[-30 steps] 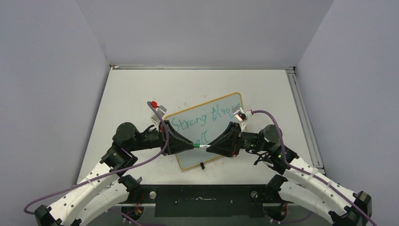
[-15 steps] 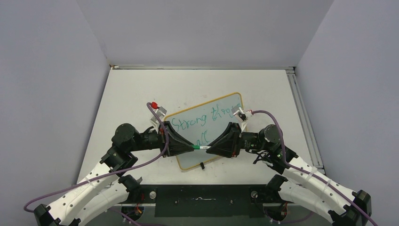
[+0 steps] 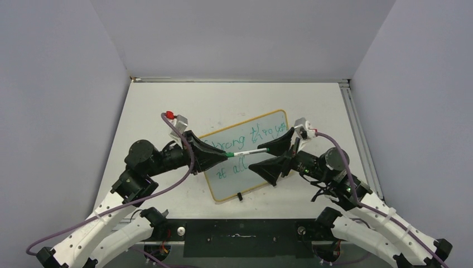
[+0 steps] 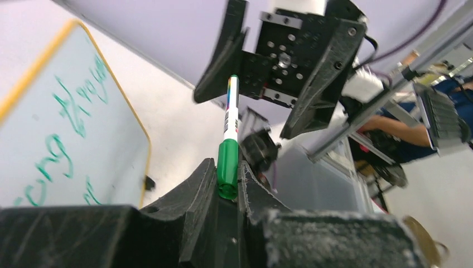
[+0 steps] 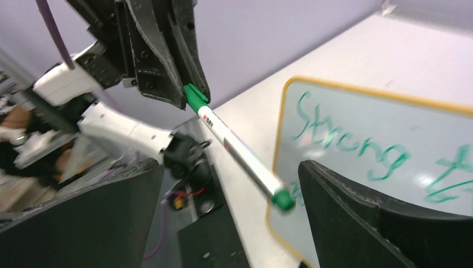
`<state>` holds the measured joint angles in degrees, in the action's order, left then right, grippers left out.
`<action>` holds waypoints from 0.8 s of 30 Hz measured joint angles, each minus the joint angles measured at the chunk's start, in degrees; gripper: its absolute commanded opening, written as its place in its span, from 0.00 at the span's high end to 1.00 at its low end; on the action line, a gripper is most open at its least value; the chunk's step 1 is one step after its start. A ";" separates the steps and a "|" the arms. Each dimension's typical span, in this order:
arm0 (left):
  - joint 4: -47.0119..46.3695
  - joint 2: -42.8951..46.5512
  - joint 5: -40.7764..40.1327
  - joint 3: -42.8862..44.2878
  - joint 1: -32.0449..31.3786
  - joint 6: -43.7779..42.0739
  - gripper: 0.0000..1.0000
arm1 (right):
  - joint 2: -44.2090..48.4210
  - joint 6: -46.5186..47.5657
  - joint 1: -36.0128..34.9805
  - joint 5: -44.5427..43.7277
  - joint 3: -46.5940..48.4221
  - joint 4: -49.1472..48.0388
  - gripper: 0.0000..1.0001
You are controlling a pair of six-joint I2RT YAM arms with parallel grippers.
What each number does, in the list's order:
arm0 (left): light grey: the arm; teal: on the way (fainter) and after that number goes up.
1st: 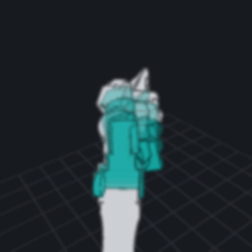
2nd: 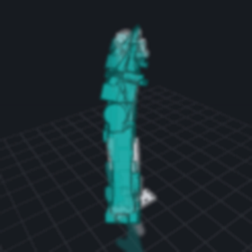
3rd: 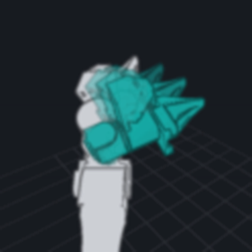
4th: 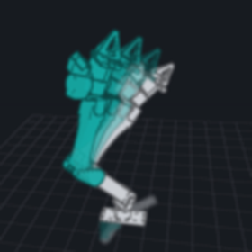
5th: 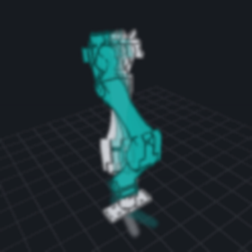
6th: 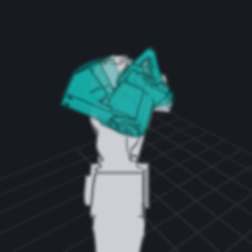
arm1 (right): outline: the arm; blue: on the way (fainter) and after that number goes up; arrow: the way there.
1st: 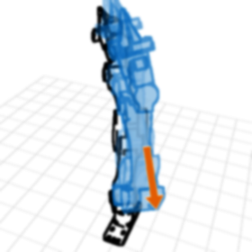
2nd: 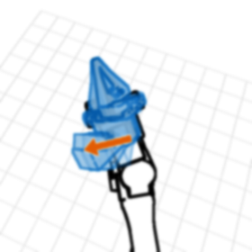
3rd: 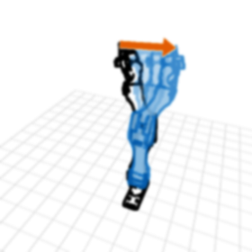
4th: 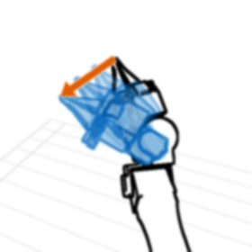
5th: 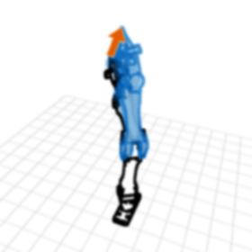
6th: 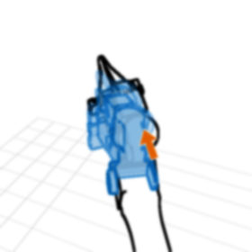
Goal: Write a sentence on the whiteboard
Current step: Place the whiteboard marker at the center of the board.
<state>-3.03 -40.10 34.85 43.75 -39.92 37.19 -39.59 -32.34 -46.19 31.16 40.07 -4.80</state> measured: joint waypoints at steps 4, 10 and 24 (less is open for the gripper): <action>3.74 1.36 -8.22 5.16 1.07 -3.78 1.00 | 5.03 5.90 -0.02 -10.40 4.24 3.48 0.10; 15.41 2.86 -31.74 13.66 2.60 -9.44 1.00 | 8.63 13.53 -0.02 -26.05 6.49 3.63 0.10; 26.51 2.01 -70.40 -12.00 8.70 2.91 1.00 | -9.20 20.76 0.85 -71.93 9.70 8.66 0.10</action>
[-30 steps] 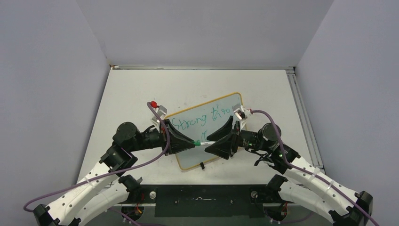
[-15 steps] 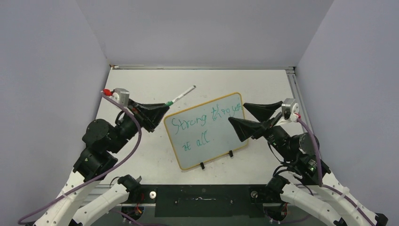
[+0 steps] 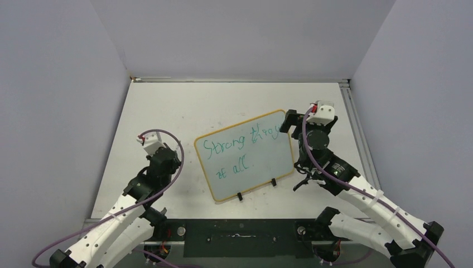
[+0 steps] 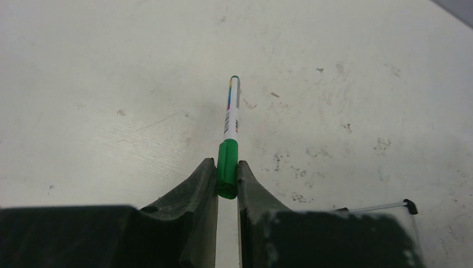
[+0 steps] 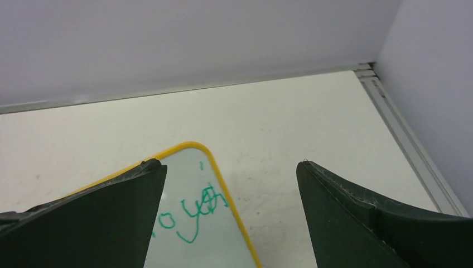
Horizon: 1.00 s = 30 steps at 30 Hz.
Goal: Write a sentence on the whiteboard
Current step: Place the whiteboard marker at the center of the board, then reset both arms
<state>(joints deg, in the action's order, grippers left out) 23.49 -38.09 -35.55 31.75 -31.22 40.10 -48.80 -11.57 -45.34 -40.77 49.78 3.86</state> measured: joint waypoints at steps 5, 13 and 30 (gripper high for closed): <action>-2.56 -3.65 -1.29 -6.16 0.00 5.86 0.89 | -1.09 -3.87 6.84 -5.92 -0.90 1.14 0.10; -7.63 -5.81 -1.03 -13.35 0.11 10.01 0.38 | 1.55 -8.26 17.94 -3.08 -3.96 2.34 0.10; 0.00 -3.28 12.46 15.50 16.74 -3.54 0.04 | 3.04 -5.90 17.94 -1.05 -1.68 5.99 0.10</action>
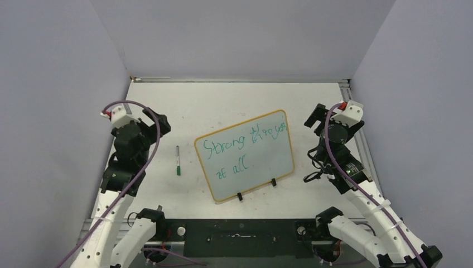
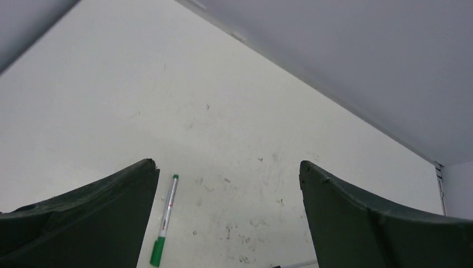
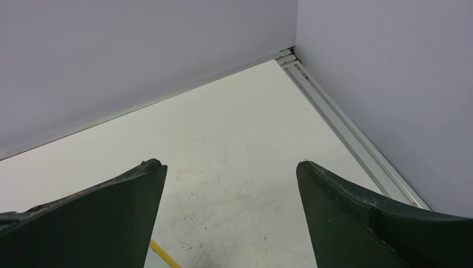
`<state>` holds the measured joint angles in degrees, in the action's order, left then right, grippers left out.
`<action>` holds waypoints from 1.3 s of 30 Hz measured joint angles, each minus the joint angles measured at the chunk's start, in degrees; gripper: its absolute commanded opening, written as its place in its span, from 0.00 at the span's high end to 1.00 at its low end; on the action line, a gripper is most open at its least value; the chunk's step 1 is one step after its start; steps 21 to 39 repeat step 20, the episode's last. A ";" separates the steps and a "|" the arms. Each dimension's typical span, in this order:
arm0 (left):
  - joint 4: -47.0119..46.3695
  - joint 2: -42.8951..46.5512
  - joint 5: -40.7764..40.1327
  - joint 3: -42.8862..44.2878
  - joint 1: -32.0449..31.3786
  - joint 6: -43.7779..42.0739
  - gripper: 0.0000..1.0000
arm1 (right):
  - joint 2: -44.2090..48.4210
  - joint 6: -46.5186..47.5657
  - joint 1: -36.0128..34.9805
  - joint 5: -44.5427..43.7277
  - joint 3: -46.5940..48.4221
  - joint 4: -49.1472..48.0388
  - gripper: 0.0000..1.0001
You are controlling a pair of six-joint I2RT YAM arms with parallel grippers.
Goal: Write a sentence on the whiteboard
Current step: Reset both arms
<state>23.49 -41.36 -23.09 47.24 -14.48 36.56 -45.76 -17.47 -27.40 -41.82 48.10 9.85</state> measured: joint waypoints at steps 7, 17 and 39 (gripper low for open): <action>-1.73 -3.65 8.15 11.58 4.57 -14.14 0.04 | 2.40 1.79 -0.02 1.88 0.87 0.37 0.10; -6.45 -2.58 13.84 1.25 7.54 -17.33 0.04 | 4.63 3.78 -0.02 2.32 0.85 -0.15 0.10; -7.78 -2.19 14.73 1.22 8.39 -17.55 0.04 | 4.44 4.22 -0.02 2.62 0.85 -0.28 0.10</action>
